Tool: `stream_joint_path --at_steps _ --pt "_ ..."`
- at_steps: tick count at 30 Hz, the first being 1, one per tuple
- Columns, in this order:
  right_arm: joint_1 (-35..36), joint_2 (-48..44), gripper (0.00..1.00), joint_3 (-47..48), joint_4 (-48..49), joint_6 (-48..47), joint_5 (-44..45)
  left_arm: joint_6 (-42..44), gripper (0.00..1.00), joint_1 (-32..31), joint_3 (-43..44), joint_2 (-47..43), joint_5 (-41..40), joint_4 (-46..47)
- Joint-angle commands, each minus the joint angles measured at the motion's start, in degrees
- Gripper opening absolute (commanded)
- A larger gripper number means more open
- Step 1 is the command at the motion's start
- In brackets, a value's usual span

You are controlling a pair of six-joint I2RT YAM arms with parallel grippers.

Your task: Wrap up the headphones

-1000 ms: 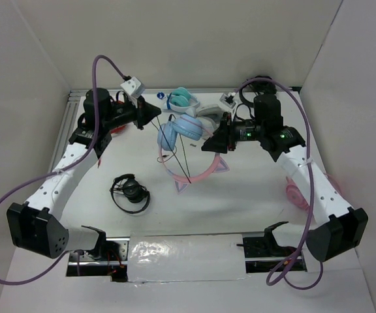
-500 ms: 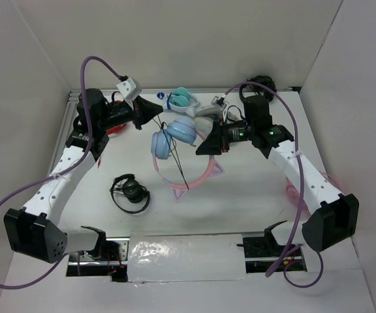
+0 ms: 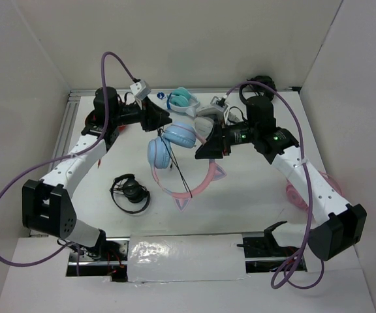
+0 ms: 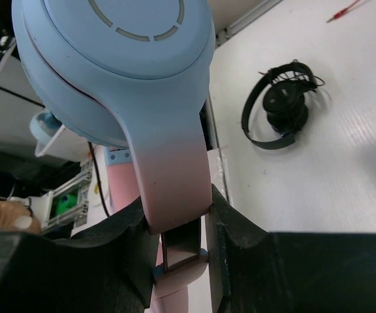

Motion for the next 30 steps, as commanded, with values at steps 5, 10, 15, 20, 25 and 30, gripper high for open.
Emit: stream_joint_path --at_steps 5,10,15,20,25,30 --pt "1.1 -0.6 0.0 4.8 10.3 8.9 -1.8 -2.3 0.62 0.3 -2.6 1.1 15.6 7.9" --pt "0.1 -1.3 0.0 8.1 11.9 11.3 4.3 -3.1 0.81 -1.0 -8.9 -1.3 19.7 10.9" --pt "0.2 -0.7 0.0 11.8 12.5 14.6 9.9 -3.3 0.99 -4.7 -14.3 -1.9 22.2 15.4" --pt "0.2 -1.2 0.0 15.8 10.8 14.7 16.7 -4.7 0.99 -7.1 -16.7 -0.7 23.5 18.2" --pt "0.2 -3.6 0.0 18.1 10.2 15.2 21.2 -5.9 0.99 -8.4 -20.0 -0.8 21.8 20.1" --pt "0.2 -5.2 0.0 19.2 9.6 16.4 25.4 -8.2 0.99 -8.8 -23.3 0.0 22.4 25.1"
